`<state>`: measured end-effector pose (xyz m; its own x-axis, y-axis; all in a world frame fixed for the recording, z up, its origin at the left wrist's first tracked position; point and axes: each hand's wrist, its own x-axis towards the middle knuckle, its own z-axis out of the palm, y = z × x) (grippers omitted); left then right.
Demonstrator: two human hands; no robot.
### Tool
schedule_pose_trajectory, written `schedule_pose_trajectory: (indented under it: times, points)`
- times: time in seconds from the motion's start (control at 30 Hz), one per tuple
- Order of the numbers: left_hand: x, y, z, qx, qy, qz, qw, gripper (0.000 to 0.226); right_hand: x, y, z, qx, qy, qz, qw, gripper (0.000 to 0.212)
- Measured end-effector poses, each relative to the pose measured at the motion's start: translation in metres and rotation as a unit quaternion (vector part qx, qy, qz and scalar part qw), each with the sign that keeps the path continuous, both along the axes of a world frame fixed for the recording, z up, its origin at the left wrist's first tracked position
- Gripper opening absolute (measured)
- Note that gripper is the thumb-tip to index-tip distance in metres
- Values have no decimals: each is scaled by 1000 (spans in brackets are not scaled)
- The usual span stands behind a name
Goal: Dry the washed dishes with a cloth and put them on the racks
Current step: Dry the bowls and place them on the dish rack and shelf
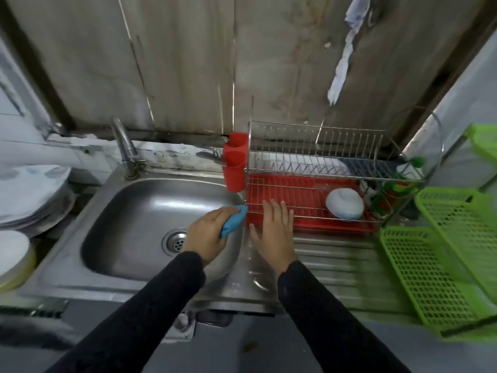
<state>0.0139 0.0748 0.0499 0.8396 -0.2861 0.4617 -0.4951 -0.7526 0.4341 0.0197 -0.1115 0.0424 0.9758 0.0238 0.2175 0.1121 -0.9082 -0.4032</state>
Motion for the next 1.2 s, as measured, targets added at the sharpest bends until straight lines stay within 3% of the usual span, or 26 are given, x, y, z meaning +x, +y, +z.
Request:
schedule_pose_trajectory:
  times: [0.17, 0.3, 0.7, 1.03, 1.2]
  points:
    - [-29, 90, -8, -10, -5, 34, 999, 50, -20, 82, -7, -11, 11, 43, 999, 68]
    - [-60, 154, -10, -5, 22, 105, 994, 61, -34, 148, -12, -12, 14, 85, 996, 67]
    - [-127, 329, -16, -42, 93, 307, 946, 63, -46, 328, -18, -7, 44, 214, 976, 67]
    - [-110, 448, -12, -43, 113, 436, 892, 56, 9, 464, -21, -23, 52, 302, 952, 67]
    - [-87, 504, -8, -18, 108, 448, 888, 57, 43, 524, -20, -34, 60, 321, 945, 68]
